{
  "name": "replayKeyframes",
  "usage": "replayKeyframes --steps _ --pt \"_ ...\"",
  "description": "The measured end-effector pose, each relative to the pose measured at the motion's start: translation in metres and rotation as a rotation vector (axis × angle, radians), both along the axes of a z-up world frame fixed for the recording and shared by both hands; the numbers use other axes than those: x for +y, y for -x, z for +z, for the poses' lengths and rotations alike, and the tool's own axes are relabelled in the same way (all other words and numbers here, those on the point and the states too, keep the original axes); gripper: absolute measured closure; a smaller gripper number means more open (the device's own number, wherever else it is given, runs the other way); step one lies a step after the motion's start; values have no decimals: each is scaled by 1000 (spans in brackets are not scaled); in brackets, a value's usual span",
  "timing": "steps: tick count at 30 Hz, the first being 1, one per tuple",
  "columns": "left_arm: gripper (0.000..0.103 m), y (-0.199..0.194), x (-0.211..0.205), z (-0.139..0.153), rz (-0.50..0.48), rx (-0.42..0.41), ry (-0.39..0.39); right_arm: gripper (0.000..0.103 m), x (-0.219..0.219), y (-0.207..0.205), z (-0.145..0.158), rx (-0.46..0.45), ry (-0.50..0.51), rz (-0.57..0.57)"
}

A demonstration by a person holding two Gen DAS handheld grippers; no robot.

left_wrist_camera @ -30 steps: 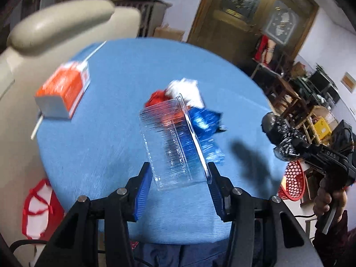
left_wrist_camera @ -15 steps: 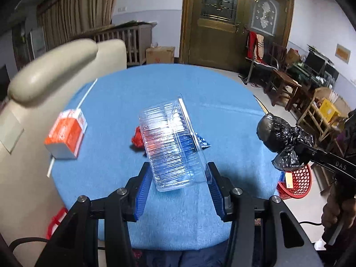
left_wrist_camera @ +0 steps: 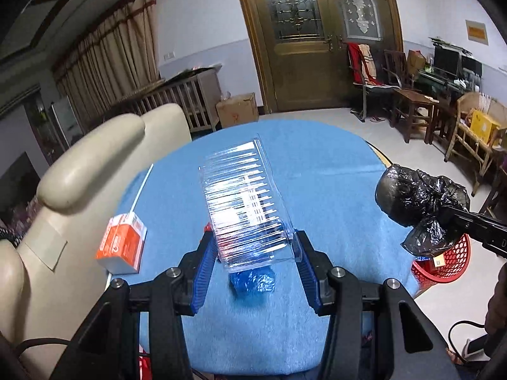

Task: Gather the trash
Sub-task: 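Lift the clear tray with left gripper while right holds the black bag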

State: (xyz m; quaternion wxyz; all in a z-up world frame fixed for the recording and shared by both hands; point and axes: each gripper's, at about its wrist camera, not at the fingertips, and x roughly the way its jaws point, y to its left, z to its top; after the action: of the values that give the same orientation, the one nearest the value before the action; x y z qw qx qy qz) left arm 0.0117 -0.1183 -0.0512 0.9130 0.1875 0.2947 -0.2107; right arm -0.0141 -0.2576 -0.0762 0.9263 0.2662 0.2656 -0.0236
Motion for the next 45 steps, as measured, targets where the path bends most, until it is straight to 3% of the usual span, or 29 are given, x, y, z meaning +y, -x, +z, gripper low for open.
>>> replayKeyframes --steps 13,45 --pt "52 12 -30 2 -42 -47 -46 71 -7 28 11 -36 44 -48" --pt "52 27 -87 -18 -128 -47 -132 71 -27 64 15 -37 31 -129"
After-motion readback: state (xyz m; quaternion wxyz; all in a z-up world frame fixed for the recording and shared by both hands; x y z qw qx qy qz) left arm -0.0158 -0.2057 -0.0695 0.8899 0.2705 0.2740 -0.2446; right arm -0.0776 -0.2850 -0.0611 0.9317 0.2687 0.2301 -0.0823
